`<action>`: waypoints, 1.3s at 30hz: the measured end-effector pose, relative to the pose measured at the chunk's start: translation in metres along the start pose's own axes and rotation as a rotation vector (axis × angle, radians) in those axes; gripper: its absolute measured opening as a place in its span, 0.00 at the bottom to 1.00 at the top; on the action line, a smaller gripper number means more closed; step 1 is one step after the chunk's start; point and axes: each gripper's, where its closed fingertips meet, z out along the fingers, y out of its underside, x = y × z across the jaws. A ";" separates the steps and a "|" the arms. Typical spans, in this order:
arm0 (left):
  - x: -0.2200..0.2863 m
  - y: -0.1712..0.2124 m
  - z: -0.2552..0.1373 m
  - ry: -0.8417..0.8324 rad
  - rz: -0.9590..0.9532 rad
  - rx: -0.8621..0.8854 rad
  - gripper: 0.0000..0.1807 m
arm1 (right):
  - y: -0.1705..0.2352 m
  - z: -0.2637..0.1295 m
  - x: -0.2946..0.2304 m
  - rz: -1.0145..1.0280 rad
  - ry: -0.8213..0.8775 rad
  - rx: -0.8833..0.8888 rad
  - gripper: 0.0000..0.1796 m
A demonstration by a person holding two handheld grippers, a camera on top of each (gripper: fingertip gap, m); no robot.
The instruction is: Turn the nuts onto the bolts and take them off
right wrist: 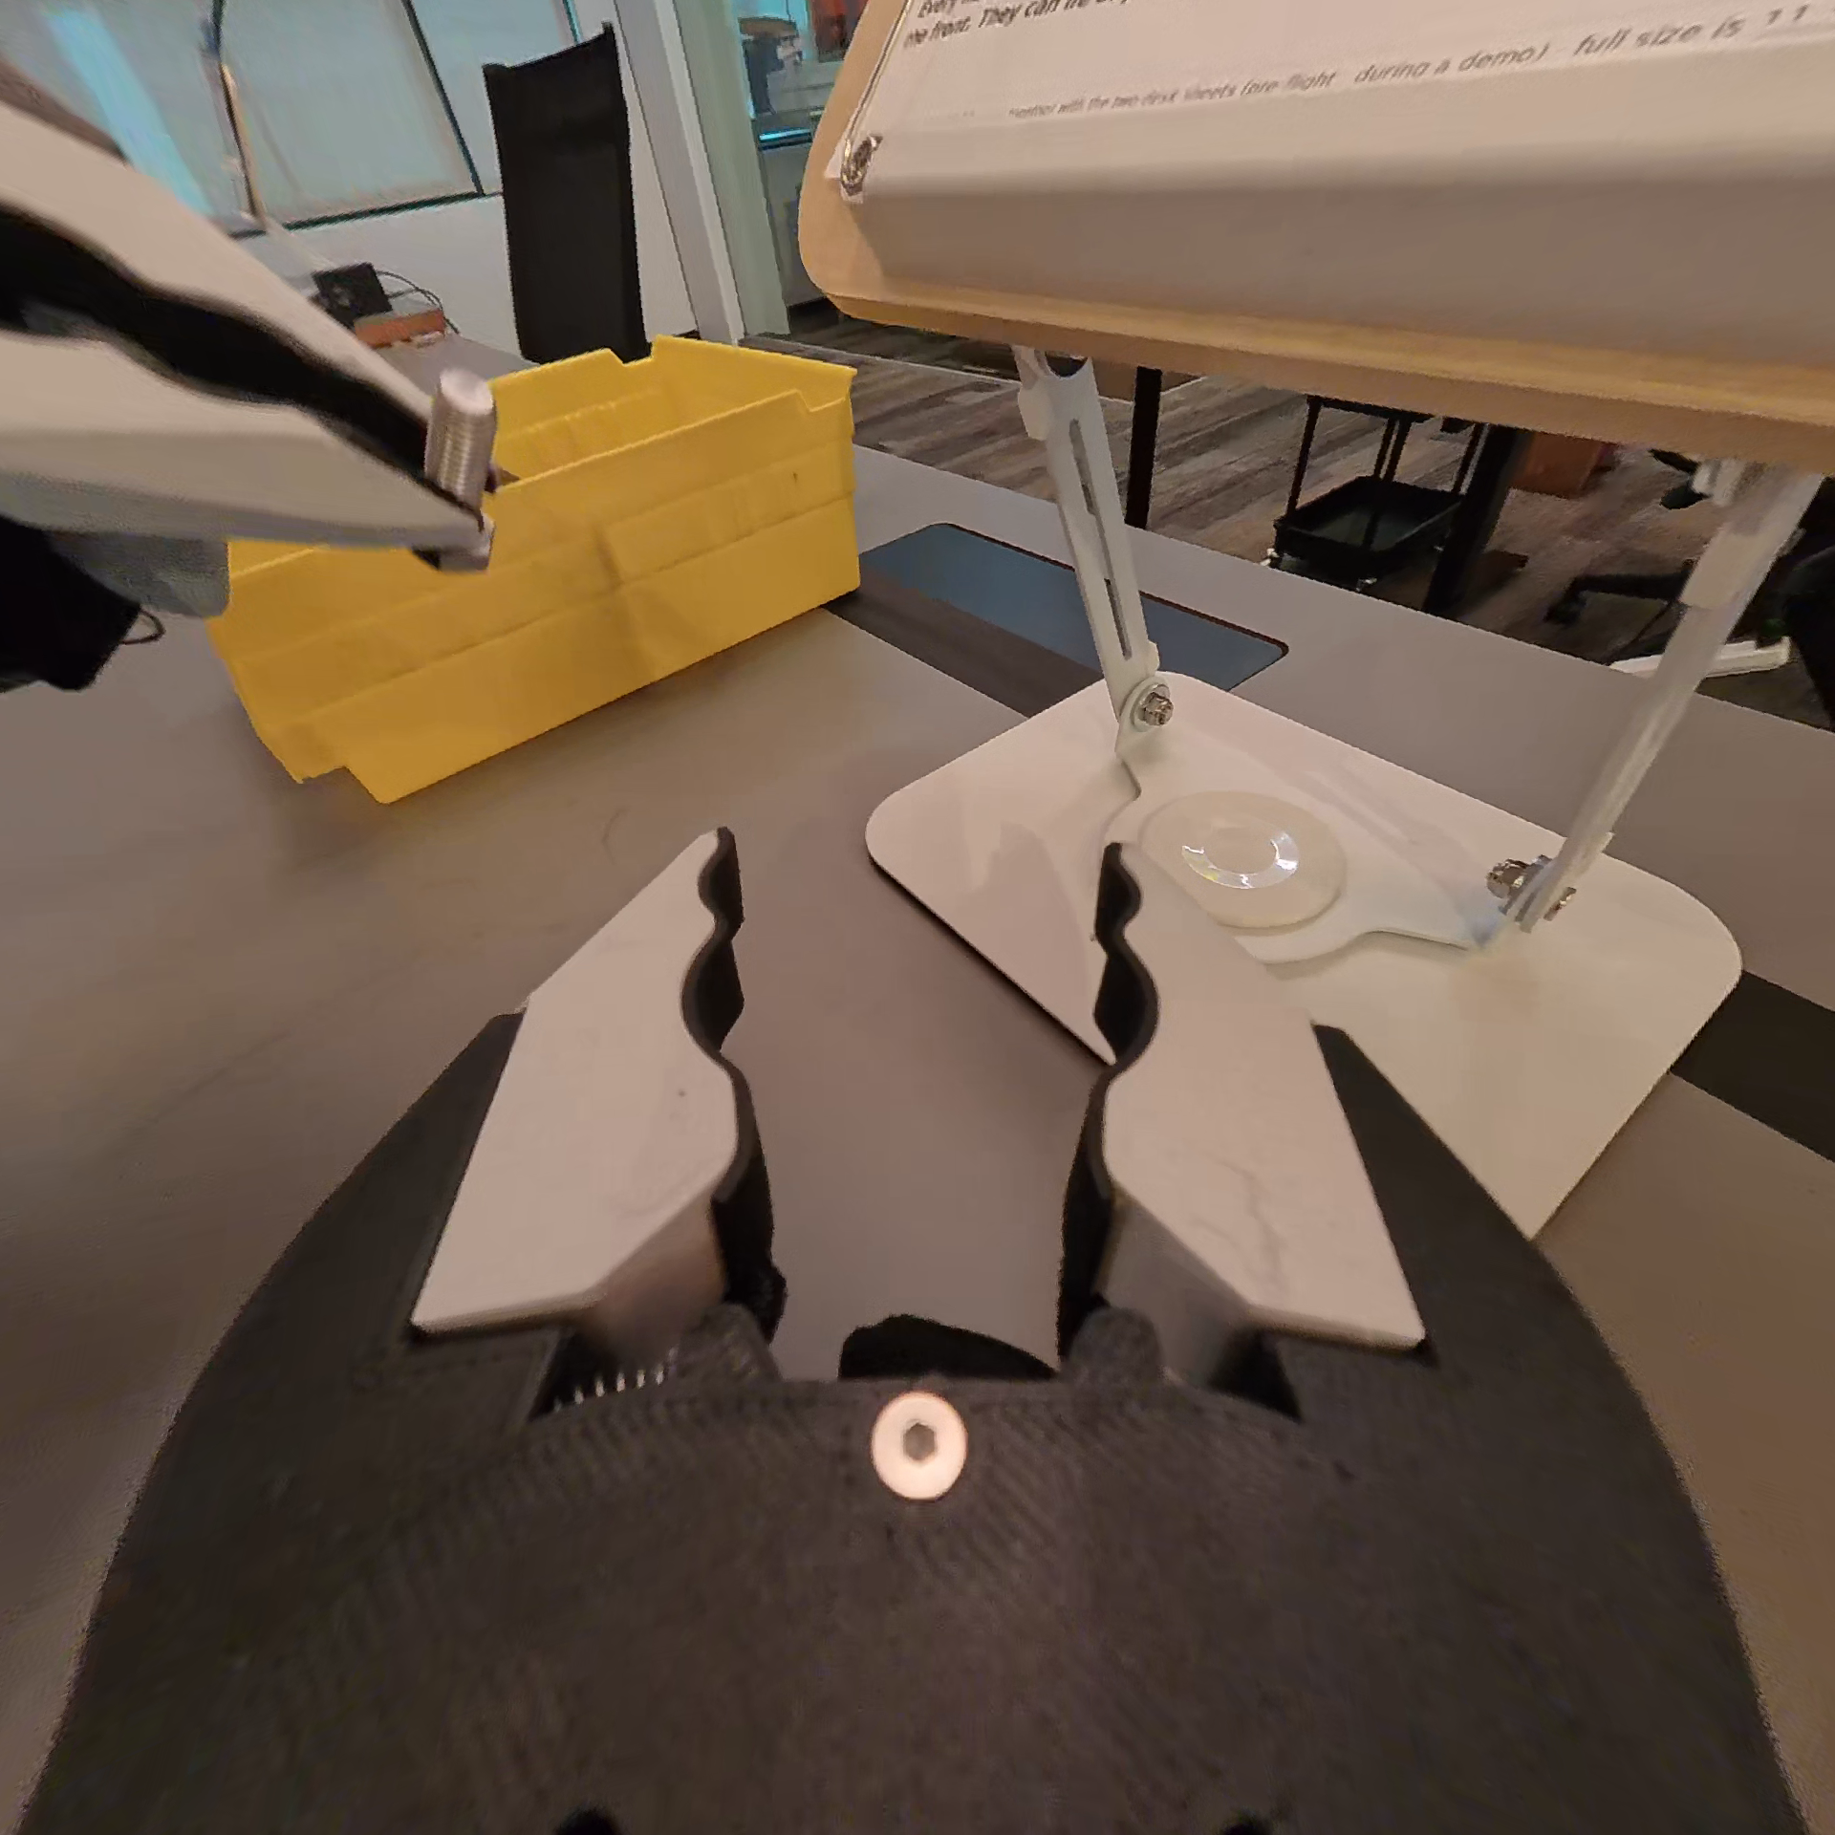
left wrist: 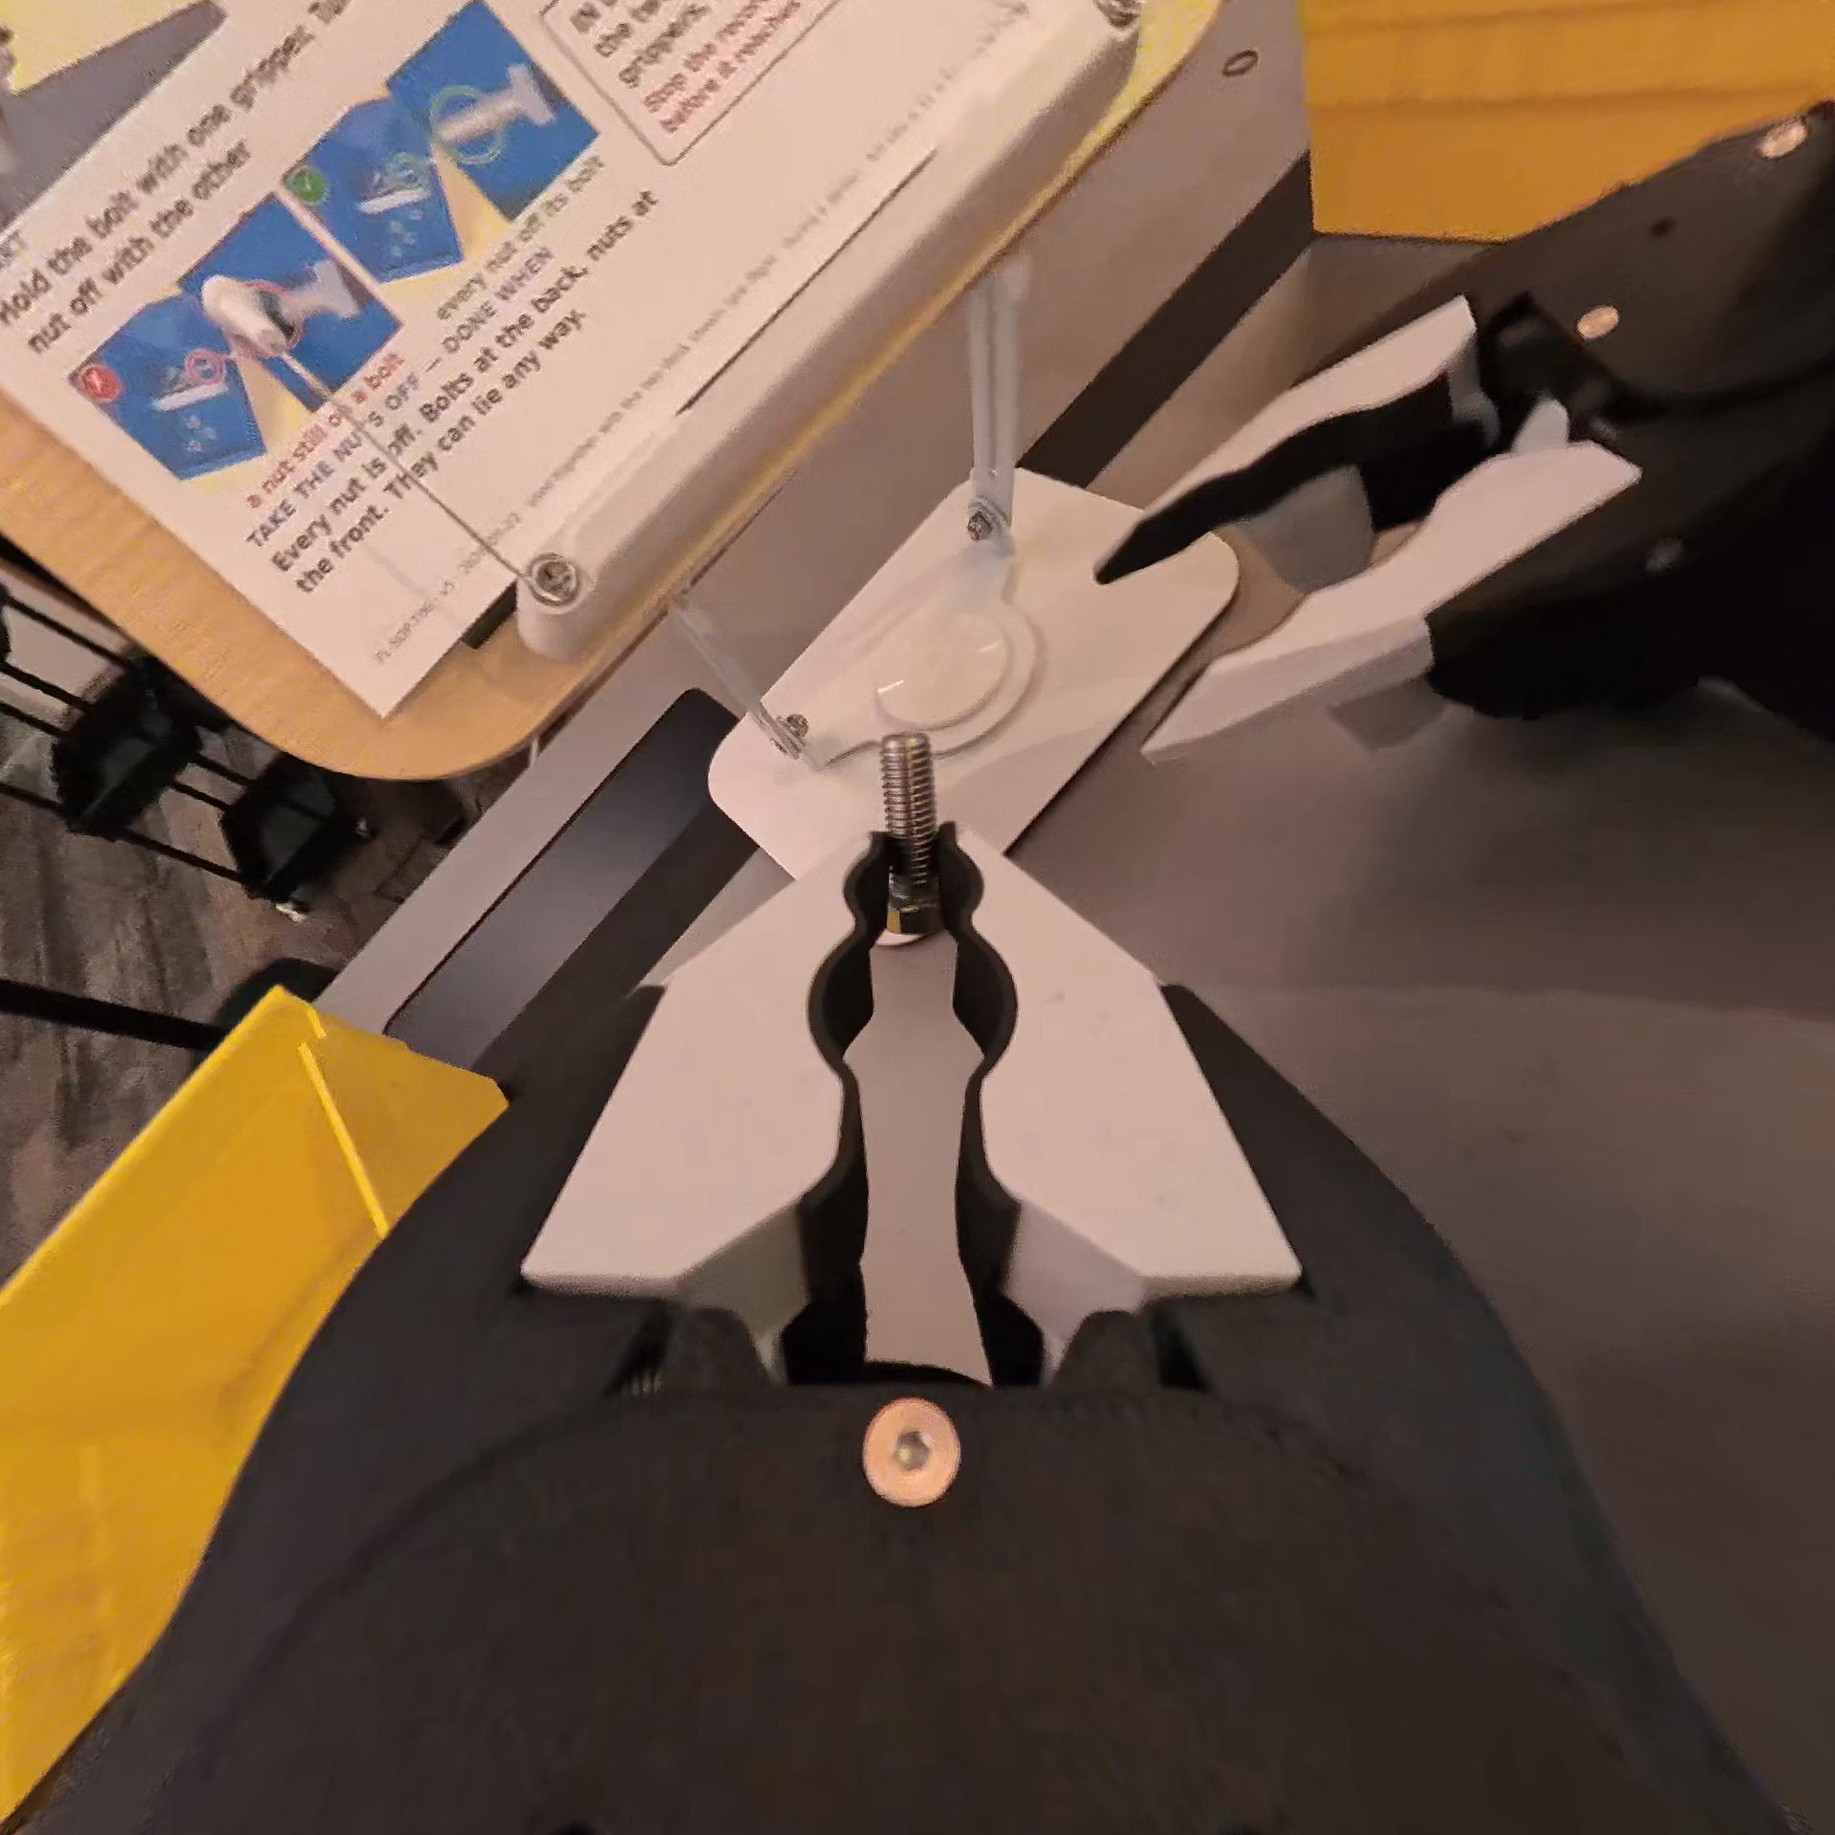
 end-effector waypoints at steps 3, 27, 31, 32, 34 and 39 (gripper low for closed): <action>0.012 0.010 -0.004 0.008 0.038 -0.017 0.04 | -0.003 0.000 -0.005 0.004 -0.024 0.010 0.37; 0.033 0.019 0.041 -0.109 0.326 0.040 0.04 | -0.022 -0.011 -0.017 0.157 -0.184 0.141 0.21; 0.037 0.017 0.041 -0.116 0.390 0.044 0.05 | -0.021 -0.009 -0.027 0.132 -0.221 0.126 0.20; 0.040 0.016 0.041 -0.117 0.411 0.046 0.05 | -0.020 -0.008 -0.030 0.131 -0.235 0.122 0.19; 0.042 0.013 0.041 -0.124 0.435 0.049 0.05 | -0.019 -0.007 -0.037 0.132 -0.272 0.113 0.18; 0.048 0.008 0.040 -0.123 0.461 0.069 0.05 | -0.017 -0.005 -0.052 0.131 -0.339 0.096 0.11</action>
